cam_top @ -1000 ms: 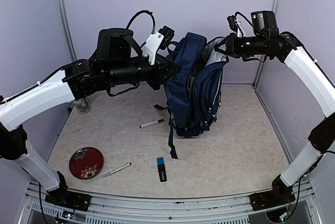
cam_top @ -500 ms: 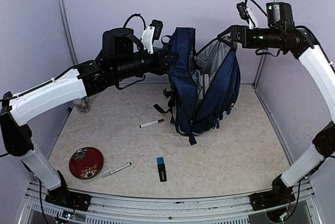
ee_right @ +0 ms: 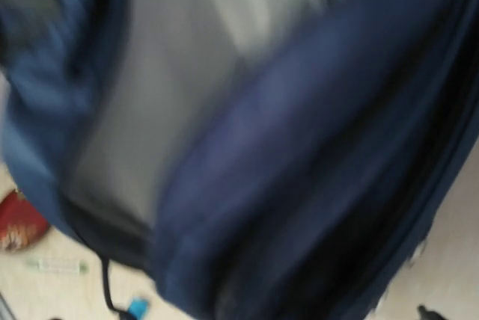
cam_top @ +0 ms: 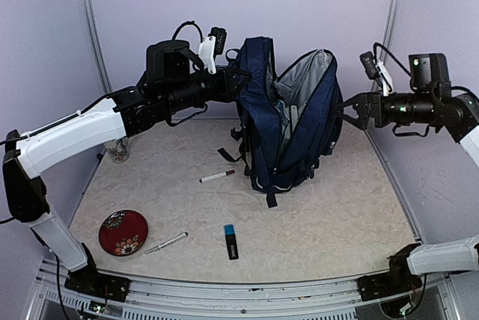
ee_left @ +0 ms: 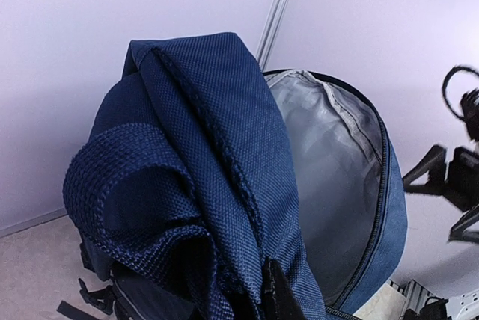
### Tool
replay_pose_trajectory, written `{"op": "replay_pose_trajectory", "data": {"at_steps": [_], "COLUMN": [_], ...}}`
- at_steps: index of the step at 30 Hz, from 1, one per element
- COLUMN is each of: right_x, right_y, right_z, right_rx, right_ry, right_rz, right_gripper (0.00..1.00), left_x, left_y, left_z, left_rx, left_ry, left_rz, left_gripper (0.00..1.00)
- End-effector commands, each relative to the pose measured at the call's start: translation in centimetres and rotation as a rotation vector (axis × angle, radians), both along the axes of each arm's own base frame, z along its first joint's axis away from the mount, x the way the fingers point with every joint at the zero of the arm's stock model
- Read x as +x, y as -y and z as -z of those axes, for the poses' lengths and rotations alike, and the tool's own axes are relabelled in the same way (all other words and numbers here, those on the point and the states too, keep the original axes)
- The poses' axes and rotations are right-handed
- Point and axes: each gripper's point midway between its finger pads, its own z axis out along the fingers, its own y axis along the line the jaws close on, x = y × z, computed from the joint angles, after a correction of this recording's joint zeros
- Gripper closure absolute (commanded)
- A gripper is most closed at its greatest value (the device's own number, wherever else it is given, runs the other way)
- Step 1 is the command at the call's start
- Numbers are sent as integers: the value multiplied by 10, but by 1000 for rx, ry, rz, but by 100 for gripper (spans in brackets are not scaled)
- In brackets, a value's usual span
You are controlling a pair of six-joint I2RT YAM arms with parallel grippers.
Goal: Pack the student bag
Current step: Pass from the left arm to the right
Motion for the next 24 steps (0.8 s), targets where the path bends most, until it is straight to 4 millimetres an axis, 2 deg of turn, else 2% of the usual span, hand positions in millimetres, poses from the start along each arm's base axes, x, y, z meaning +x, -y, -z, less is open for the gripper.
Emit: {"op": "replay_pose_trajectory", "data": {"at_steps": [1, 4, 6, 8, 10, 11, 12, 16, 17, 18, 21, 23, 24], "right_x": [0, -9, -9, 0, 21, 30, 36, 44, 45, 47, 49, 48, 49], "right_y": [-26, -50, -61, -65, -60, -58, -58, -70, -71, -72, -77, -80, -80], "right_z": [28, 22, 17, 21, 33, 40, 43, 43, 39, 36, 24, 15, 9], "right_rx": [90, 179, 187, 168, 136, 120, 111, 143, 158, 173, 219, 250, 264], "right_ry": [-36, -10, 25, 42, 35, 26, 20, 8, 11, 10, 0, 0, 8], "right_rz": [-113, -242, -268, -231, -132, -91, -69, -97, -95, -90, -100, -112, -110], "right_gripper": [0, 0, 0, 0, 1, 8, 21, 92, 100, 100, 100, 100, 100], "left_x": [-5, -6, -6, -6, -7, -8, -9, -7, -5, -1, 14, 15, 11], "left_y": [-7, -5, -5, -3, -1, 1, 2, 4, 1, -2, -18, -24, -23], "left_z": [-62, -60, -59, -56, -55, -55, -56, -54, -52, -50, -46, -45, -46], "left_rx": [-141, -128, -122, -115, -112, -109, -107, -101, -101, -99, -83, -46, -14], "left_ry": [164, 171, 172, 173, 182, 185, 191, 190, 184, 176, 176, 215, 247], "left_rz": [-3, 9, 8, 13, 31, 40, 50, 92, 99, 97, 54, 48, 55], "left_gripper": [100, 100, 100, 100, 100, 100, 100, 100, 100, 90, 37, 15, 8]}}
